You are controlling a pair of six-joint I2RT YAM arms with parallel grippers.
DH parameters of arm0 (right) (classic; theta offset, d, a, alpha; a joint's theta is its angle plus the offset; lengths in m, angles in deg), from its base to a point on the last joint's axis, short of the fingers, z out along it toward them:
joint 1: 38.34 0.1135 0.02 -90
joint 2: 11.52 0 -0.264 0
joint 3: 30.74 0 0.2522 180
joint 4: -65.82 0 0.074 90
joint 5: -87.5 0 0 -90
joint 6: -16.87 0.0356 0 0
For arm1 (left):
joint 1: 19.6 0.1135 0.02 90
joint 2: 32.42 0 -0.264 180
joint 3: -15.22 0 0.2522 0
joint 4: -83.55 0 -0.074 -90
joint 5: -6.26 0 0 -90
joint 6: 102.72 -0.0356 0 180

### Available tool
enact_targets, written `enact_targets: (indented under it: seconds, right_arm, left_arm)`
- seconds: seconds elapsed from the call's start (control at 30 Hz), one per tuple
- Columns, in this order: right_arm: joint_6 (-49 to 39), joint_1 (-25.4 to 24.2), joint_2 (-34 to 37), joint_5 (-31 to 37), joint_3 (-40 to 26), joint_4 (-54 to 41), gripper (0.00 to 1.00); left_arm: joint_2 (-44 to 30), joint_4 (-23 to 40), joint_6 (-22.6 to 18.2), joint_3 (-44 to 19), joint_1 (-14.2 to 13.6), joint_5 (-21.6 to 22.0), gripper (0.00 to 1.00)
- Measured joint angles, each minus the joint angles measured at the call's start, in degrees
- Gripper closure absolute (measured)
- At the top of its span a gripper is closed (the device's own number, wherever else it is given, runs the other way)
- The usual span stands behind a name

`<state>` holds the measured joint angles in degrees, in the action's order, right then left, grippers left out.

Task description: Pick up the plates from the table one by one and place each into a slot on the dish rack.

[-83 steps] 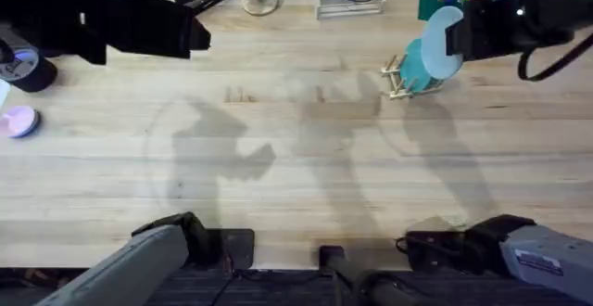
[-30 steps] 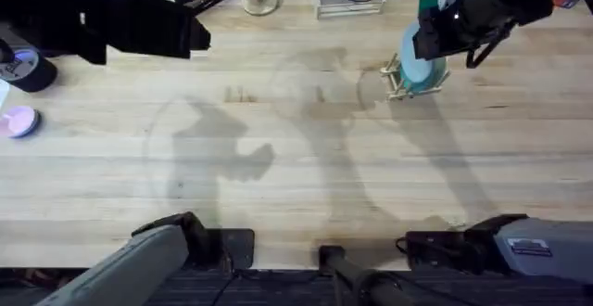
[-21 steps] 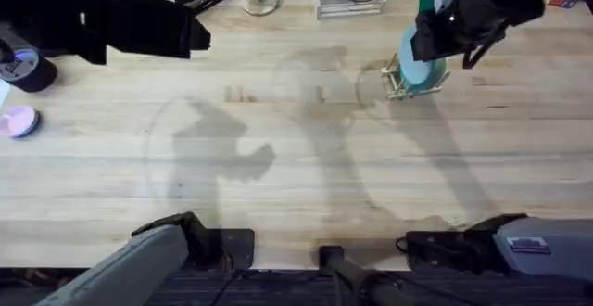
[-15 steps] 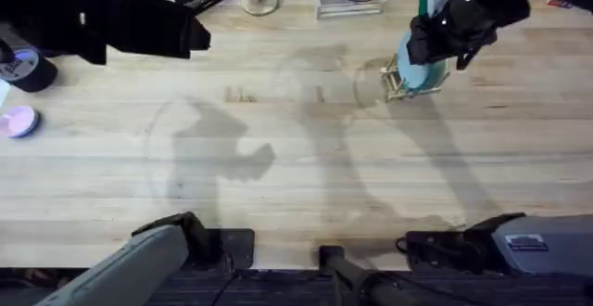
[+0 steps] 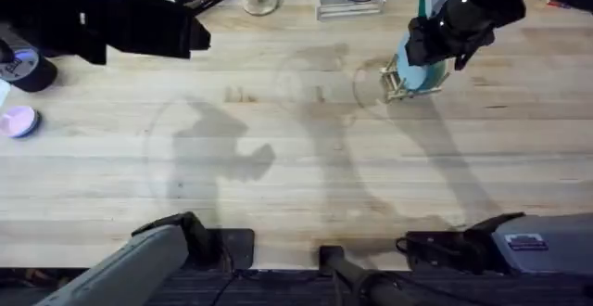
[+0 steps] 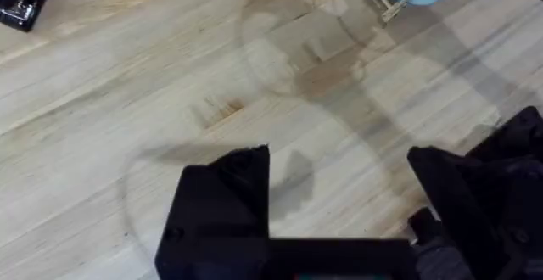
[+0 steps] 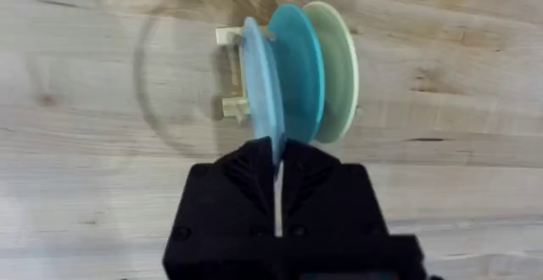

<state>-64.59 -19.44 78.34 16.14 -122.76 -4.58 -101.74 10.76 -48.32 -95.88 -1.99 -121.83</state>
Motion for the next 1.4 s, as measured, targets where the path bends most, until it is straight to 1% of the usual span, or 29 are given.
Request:
enact_targets:
  seconds: [0.13,0.23,0.5,0.63,0.7,0.73,0.83,0.97,1.03,1.07,1.13,1.23,1.4]
  right_arm:
    - [0.01,0.00,0.00,0.02,0.00,0.04,0.869]
    - [-0.01,0.00,0.00,0.02,0.00,0.04,0.824]
    - [-0.03,0.00,-0.01,0.02,0.00,0.00,0.865]
    - [-0.54,0.00,-0.50,0.01,-0.53,-1.03,0.864]
    - [-0.82,0.00,-1.89,0.01,-1.41,-2.03,0.842]
    - [-0.92,0.00,-3.00,0.01,-2.08,-2.71,0.814]
    - [-1.56,0.00,-7.06,0.03,-4.45,-4.94,0.658]
    - [-2.53,0.00,-13.39,0.04,-6.02,-8.35,0.327]
    - [-2.76,0.00,-16.12,0.04,-6.12,-10.58,0.190]
    - [-2.83,0.00,-17.33,0.04,-6.12,-11.59,0.141]
    - [-2.96,0.00,-19.41,0.04,-6.12,-13.00,0.076]
    - [-3.00,0.00,-22.29,0.04,-6.12,-14.74,0.017]
    - [-3.00,0.00,-27.19,0.04,-6.12,-18.47,0.008]
  left_arm:
    - [0.00,0.00,0.00,0.00,0.00,0.00,0.007]
    - [0.00,0.00,0.00,0.00,0.00,0.00,0.006]
    - [0.00,0.00,0.00,0.00,0.00,0.00,0.007]
    - [0.00,0.01,0.00,0.00,0.00,0.00,0.008]
    - [0.00,0.12,0.00,0.00,0.00,0.02,0.007]
    - [-0.01,0.27,0.00,0.00,0.00,0.02,0.007]
    - [0.00,0.88,0.00,0.00,0.00,0.04,0.008]
    - [0.00,1.37,0.00,0.00,0.00,0.15,0.008]
    - [0.00,1.45,0.00,0.00,0.00,0.15,0.008]
    - [0.00,1.50,0.00,0.00,0.00,0.15,0.007]
    - [-0.01,1.51,0.01,0.00,0.00,0.15,0.007]
    - [0.00,1.51,0.00,0.00,0.00,0.16,0.007]
    - [0.00,1.49,0.00,0.00,0.00,0.15,0.007]
